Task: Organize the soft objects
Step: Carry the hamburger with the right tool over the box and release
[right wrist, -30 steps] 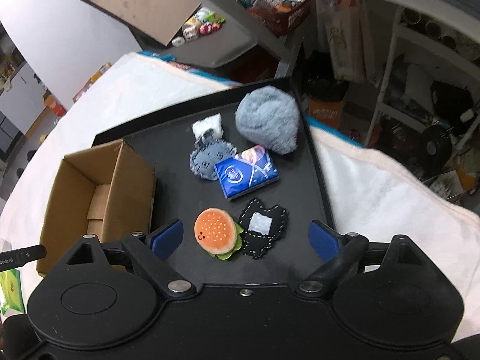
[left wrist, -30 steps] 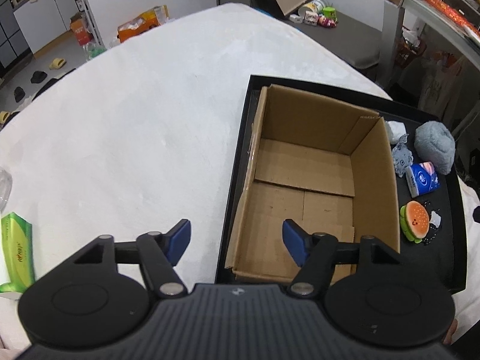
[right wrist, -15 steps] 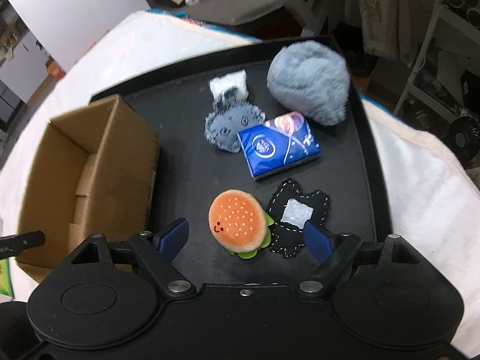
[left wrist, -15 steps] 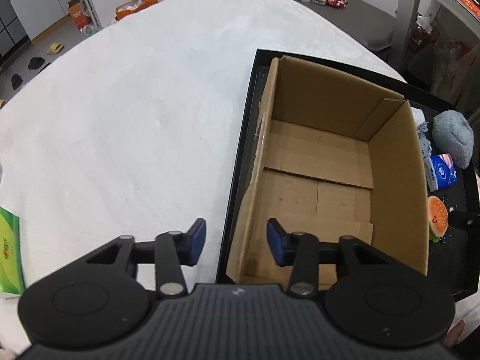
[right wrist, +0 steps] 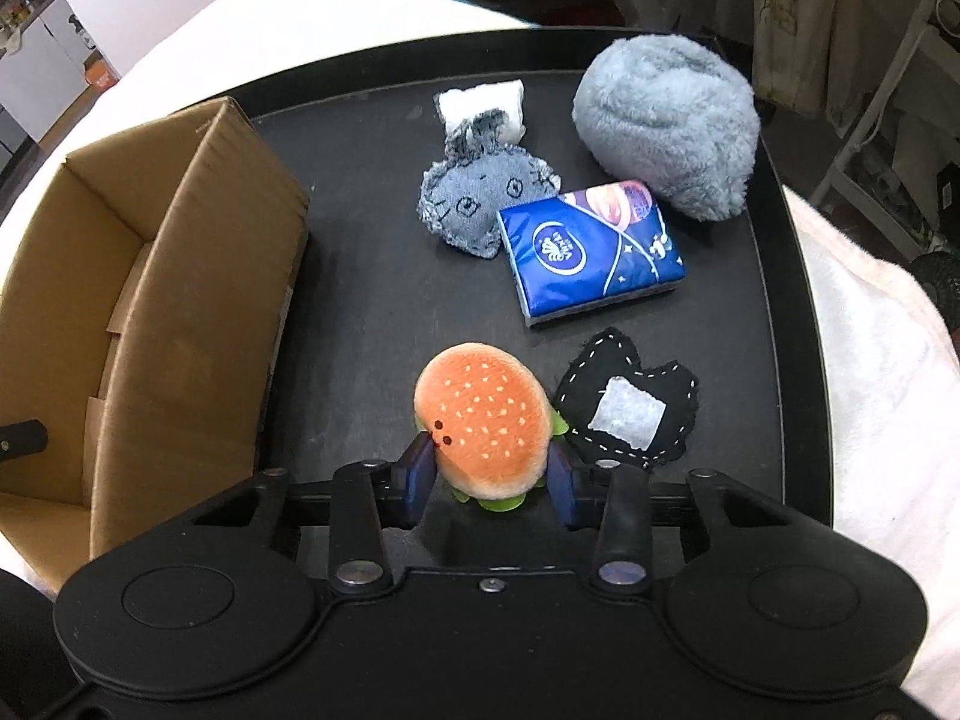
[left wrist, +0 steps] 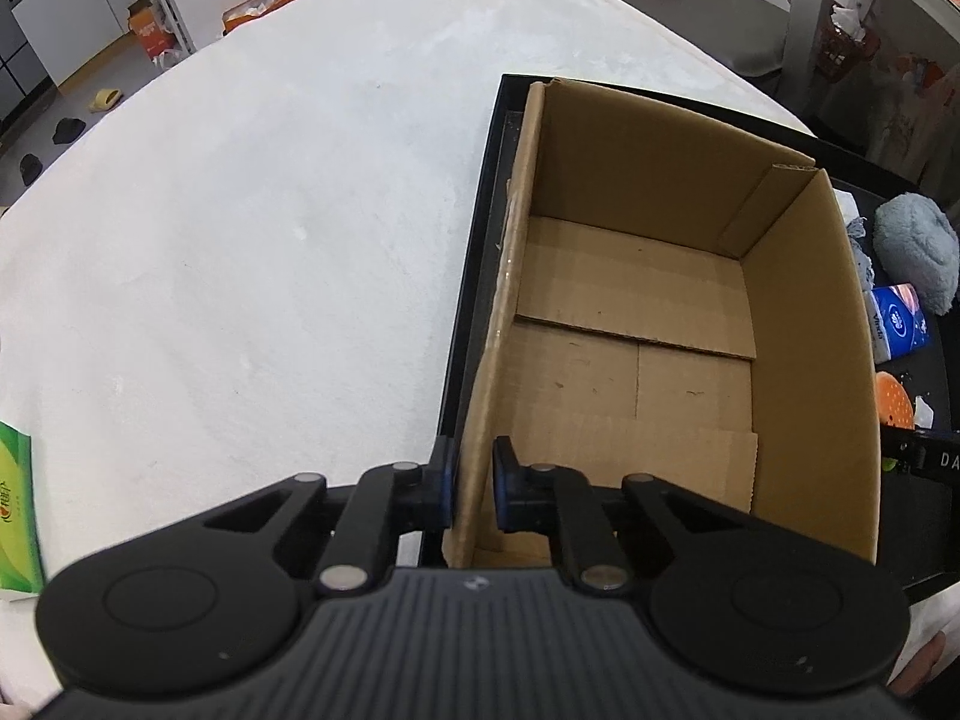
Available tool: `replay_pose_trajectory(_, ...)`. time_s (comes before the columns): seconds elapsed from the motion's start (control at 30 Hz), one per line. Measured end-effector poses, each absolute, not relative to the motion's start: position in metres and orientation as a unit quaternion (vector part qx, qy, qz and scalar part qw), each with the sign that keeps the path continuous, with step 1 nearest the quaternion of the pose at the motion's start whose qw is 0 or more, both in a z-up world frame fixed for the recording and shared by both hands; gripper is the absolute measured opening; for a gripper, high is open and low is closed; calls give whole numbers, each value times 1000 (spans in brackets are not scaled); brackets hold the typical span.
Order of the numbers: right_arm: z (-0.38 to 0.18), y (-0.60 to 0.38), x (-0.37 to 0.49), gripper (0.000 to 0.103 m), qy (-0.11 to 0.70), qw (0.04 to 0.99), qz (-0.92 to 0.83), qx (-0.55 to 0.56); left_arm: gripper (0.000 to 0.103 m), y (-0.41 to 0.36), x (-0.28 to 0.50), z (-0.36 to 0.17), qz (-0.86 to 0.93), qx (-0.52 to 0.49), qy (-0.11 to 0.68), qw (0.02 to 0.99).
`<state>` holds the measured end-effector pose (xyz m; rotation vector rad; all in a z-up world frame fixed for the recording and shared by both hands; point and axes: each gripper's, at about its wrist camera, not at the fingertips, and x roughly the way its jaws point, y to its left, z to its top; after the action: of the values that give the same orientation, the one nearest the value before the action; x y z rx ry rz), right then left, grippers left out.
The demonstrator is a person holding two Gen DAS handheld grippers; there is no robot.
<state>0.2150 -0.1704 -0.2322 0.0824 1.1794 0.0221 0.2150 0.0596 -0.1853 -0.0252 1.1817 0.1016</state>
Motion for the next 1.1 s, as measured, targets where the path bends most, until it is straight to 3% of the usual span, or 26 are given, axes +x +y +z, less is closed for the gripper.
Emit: replay_pose_trajectory(1.1,-131,-104,206,37,458,887,60,11,14,60,203,-179,30,-5,547,836)
